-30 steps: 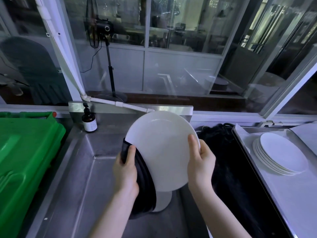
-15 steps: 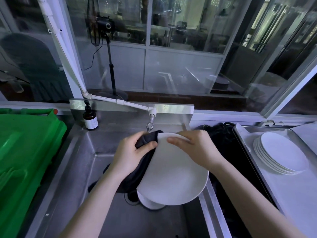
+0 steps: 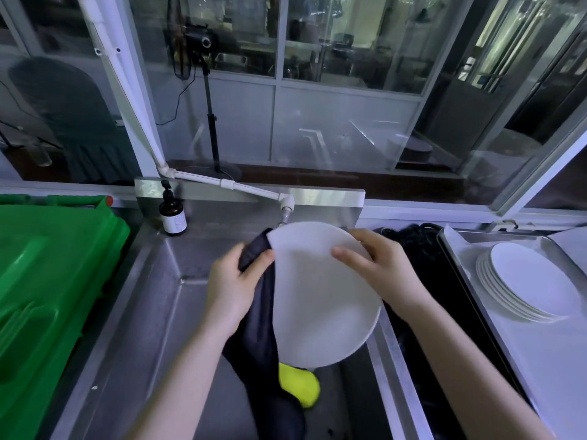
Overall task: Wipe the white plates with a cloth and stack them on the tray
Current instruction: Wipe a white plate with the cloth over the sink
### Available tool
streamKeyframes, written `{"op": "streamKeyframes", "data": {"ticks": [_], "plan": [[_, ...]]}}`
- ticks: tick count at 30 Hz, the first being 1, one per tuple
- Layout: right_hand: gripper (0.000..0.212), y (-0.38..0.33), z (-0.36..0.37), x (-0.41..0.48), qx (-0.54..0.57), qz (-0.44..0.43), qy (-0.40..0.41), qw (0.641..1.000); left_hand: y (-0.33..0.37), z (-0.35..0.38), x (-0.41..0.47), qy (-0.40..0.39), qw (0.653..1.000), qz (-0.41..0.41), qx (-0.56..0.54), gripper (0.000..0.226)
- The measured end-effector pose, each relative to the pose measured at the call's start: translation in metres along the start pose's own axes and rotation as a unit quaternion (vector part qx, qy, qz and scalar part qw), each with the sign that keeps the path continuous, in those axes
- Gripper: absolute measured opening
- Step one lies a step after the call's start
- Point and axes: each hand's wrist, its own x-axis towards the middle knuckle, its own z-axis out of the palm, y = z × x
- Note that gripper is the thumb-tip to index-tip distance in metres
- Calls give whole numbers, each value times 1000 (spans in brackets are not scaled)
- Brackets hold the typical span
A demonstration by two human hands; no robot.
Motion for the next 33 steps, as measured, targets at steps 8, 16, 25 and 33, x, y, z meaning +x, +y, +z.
{"op": "streamKeyframes", "data": {"ticks": [8,16,25,33], "plan": [[53,-3,4,1,-101,-75,62,990,9,-1,15,-119,992,35,23,16],[47,10,50,-18,183,91,202,958,-7,14,-8,154,946,-206,-200,12],[48,-17,5,16,-161,-28,-94,982,8,-2,10,-111,989,82,53,8],[49,-1,35,-2,195,67,193,959,-2,9,4,88,971,-117,-188,6]]}}
